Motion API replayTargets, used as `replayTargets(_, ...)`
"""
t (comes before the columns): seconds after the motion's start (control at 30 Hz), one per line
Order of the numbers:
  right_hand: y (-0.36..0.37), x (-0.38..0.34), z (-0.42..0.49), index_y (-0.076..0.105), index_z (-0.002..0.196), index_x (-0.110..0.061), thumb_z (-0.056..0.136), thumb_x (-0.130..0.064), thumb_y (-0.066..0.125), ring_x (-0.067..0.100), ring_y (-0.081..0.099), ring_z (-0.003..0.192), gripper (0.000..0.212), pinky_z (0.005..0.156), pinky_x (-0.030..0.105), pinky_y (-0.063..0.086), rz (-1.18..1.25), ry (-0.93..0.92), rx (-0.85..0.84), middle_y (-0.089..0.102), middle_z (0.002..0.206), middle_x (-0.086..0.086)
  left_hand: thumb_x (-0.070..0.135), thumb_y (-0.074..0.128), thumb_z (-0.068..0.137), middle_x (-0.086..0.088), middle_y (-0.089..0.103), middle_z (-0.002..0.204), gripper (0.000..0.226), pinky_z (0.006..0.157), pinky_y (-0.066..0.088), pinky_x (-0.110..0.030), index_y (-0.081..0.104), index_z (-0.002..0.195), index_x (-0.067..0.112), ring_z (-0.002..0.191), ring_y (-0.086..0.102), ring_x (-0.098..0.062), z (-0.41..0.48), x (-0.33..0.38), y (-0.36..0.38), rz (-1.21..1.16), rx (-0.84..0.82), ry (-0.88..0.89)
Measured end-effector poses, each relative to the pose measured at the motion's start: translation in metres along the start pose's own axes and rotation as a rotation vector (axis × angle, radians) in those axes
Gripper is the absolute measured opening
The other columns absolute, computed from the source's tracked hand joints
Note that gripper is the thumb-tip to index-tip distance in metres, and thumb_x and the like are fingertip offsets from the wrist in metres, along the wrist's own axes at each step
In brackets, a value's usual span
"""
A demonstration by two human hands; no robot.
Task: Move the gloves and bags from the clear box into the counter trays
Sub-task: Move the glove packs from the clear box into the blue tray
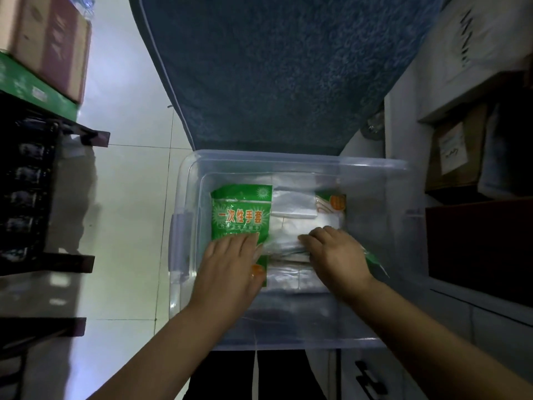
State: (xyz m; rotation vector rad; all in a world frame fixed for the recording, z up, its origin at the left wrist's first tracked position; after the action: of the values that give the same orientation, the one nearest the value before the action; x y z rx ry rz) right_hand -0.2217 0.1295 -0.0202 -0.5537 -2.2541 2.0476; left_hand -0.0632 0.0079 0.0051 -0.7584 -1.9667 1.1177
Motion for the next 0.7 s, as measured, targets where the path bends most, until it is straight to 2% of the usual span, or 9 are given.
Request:
replayTargets(0.07,-0.024,-0.015,0.004,0.066,0.1,-0.009,0.062,-0.001,0.071,0.028,0.061,0.059,0.039,0.052,0.031,0.046,0.019,-0.033,0.059,0.066,0.068,0.007,0.042,0.081,0.055,-0.002,0.066,0.113,0.073,0.087,0.05,-0.037,0.056,0.118,0.014,0.101,0.063,-0.023,0.007,0.02,-0.016,0.018,0.049,0.061)
replayTargets(0.13,-0.045,-0.027,0.008,0.059,0.105,-0.012,0.064,-0.002,0.071,0.026,0.06,0.057,0.044,0.055,0.029,0.046,0.066,-0.037,0.097,0.066,0.065,0.005,0.04,0.08,0.059,-0.002,0.068,0.108,0.065,0.087,0.049,-0.036,0.058,0.115,0.015,0.099,0.062,-0.023,0.013,0.03,-0.031,0.032,0.033,0.098)
replayTargets(0.23,-0.074,-0.04,0.016,0.058,0.101,-0.014,0.071,-0.009,0.068,0.024,0.061,0.056,0.032,0.057,0.028,0.045,0.075,-0.064,0.159,0.067,0.064,0.003,0.022,0.071,0.073,-0.007,0.069,0.09,0.028,0.068,0.045,-0.032,0.064,0.099,0.013,0.083,0.063,-0.029,0.016,0.03,-0.051,-0.001,0.029,0.095)
replayTargets(0.33,-0.091,-0.039,0.023,0.066,0.088,-0.013,0.076,-0.009,0.067,0.024,0.062,0.062,0.013,0.063,0.032,0.046,0.052,-0.067,0.249,0.069,0.071,0.003,0.016,0.074,0.068,-0.004,0.069,0.073,0.012,0.052,0.034,-0.026,0.067,0.079,0.017,0.065,0.064,-0.025,0.01,0.012,-0.076,0.024,0.057,0.023)
replayTargets(0.4,-0.093,-0.028,0.024,0.066,0.096,-0.012,0.073,-0.002,0.072,0.028,0.063,0.079,0.026,0.072,0.035,0.041,0.051,0.065,0.287,0.071,0.09,0.007,0.015,0.076,0.067,-0.003,0.066,0.062,0.012,0.048,0.035,-0.024,0.066,0.072,0.018,0.054,0.059,-0.025,0.002,-0.009,-0.091,-0.046,0.137,-0.061)
replayTargets(0.47,-0.088,-0.016,0.023,0.061,0.112,-0.007,0.074,0.001,0.068,0.031,0.058,0.098,0.039,0.082,0.039,0.041,0.088,0.265,0.319,0.065,0.112,0.013,0.019,0.069,0.076,0.001,0.06,0.06,0.007,0.046,0.029,-0.021,0.062,0.075,0.02,0.051,0.051,-0.022,-0.007,-0.037,-0.1,-0.12,0.213,-0.186)
replayTargets(0.53,-0.074,-0.011,0.02,0.057,0.115,-0.003,0.075,0.002,0.066,0.034,0.053,0.103,0.041,0.087,0.045,0.046,0.195,0.441,0.352,0.061,0.114,0.018,0.026,0.06,0.083,0.0,0.059,0.065,0.006,0.046,0.026,-0.024,0.059,0.081,0.02,0.055,0.046,-0.019,-0.013,-0.065,-0.102,-0.167,0.26,-0.287)
replayTargets(0.6,-0.045,-0.014,0.017,0.057,0.113,-0.003,0.078,0.001,0.066,0.035,0.055,0.104,0.037,0.088,0.047,0.049,0.351,0.564,0.243,0.061,0.112,0.018,0.029,0.058,0.085,-0.002,0.059,0.066,0.01,0.05,0.032,-0.028,0.058,0.085,0.019,0.059,0.047,-0.022,-0.017,-0.087,-0.098,-0.258,0.299,-0.369)
replayTargets(0.7,0.011,-0.033,0.016,0.056,0.119,-0.008,0.086,-0.007,0.061,0.028,0.059,0.105,0.034,0.088,0.04,0.051,0.615,0.701,-0.083,0.064,0.117,0.014,0.032,0.058,0.083,0.0,0.055,0.064,0.011,0.054,0.037,-0.031,0.056,0.088,0.023,0.063,0.051,-0.026,-0.021,-0.106,-0.087,-0.354,0.32,-0.462)
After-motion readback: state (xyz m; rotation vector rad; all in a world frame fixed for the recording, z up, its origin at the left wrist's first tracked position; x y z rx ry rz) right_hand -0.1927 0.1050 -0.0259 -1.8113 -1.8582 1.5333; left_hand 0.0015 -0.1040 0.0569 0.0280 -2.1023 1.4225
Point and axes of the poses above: each hand's wrist, its own z-axis towards the middle knuckle, its own y-axis out of the palm, x = y × z, the point moved 2 cm from there along z, towards the middle knuckle
